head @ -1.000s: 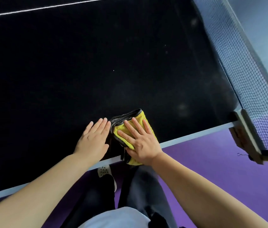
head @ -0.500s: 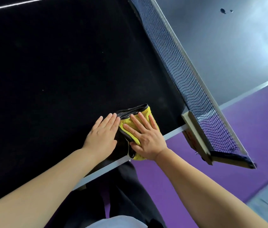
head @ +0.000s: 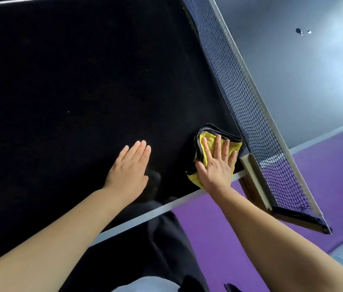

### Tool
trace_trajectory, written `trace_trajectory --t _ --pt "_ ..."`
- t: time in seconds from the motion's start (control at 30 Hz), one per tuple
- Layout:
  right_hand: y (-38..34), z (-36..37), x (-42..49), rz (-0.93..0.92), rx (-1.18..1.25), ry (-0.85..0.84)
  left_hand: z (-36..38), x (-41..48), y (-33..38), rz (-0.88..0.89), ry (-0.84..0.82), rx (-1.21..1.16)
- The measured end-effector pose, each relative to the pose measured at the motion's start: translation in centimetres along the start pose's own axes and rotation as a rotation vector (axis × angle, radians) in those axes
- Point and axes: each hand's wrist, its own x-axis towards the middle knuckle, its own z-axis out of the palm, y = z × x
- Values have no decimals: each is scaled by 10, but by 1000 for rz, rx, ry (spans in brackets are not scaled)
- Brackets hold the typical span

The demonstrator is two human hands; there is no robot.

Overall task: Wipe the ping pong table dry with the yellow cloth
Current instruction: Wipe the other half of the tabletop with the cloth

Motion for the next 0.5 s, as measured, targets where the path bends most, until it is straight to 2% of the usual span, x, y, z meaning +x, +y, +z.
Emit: trace_trajectory --t 0.1,0.3,0.5 --pt "-46 6 -21 -22 12 -12 5 -27 -31 -34 -45 27" --pt "-156 31 -85 -320 -93 -57 18 -94 -99 -146 -78 -12" --pt "-240 52 -129 -535 -167 -92 29 -153 -160 -276 -88 -53"
